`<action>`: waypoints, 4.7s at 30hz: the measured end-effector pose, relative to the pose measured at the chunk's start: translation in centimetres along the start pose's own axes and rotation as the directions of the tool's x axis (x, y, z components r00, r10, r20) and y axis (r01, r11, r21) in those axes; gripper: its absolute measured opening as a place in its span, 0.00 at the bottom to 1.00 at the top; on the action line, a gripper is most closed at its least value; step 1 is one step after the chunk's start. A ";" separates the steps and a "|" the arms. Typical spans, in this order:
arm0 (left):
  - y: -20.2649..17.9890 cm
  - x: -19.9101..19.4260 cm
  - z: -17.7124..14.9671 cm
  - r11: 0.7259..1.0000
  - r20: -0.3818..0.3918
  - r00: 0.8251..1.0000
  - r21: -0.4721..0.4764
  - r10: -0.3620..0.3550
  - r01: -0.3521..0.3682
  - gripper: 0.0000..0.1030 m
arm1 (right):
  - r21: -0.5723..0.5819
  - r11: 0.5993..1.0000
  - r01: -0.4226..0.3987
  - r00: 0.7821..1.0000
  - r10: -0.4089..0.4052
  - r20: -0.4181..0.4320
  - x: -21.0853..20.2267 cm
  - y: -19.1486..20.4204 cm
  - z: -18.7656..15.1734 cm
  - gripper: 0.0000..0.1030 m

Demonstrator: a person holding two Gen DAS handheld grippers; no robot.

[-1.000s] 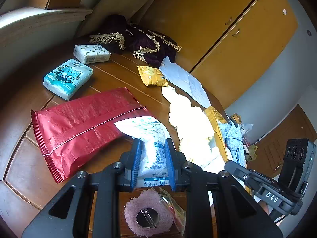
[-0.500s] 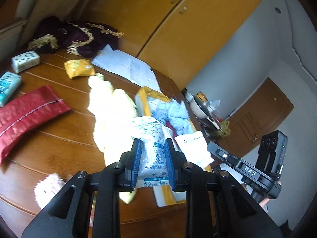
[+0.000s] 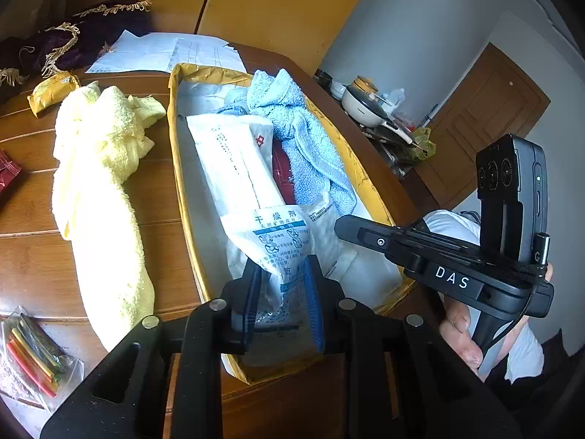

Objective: Organize soft objects
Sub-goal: 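Carry both white packets over the box and open both tools, then grasp the pink fuzzy ball with the left tool while the right tool grasps the coloured-stick bag, then carry the pink ball and stick bag into the box and open both tools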

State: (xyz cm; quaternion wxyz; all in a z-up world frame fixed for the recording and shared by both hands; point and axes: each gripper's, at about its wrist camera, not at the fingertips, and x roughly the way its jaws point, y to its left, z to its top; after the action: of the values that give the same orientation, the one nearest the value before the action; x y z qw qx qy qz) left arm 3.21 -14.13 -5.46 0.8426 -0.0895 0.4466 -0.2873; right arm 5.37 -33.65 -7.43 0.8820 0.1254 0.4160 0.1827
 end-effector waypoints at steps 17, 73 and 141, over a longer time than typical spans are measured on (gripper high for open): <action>11.2 -11.5 -3.0 0.963 0.236 0.952 -0.230 0.194 -0.139 0.64 | -0.149 0.969 -0.200 0.972 0.215 0.097 1.1 12.0 0.1 0.62; 14.3 -9.8 -5.7 0.948 0.082 0.964 -0.220 0.255 -0.232 0.64 | -0.195 0.972 -0.130 0.990 0.118 -0.075 4.5 15.3 -6.3 0.13; 3.3 -4.2 0.8 0.986 0.301 0.951 -0.121 -0.076 0.118 0.70 | 0.227 0.973 0.025 0.980 -0.069 0.187 -1.2 1.4 -3.6 0.44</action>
State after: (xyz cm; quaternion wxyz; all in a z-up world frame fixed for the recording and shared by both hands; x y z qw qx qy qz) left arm 3.38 -9.18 -3.34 0.8765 -0.2110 0.3295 -0.2804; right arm 1.53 -32.62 -8.30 0.9025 0.2312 0.3491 0.1006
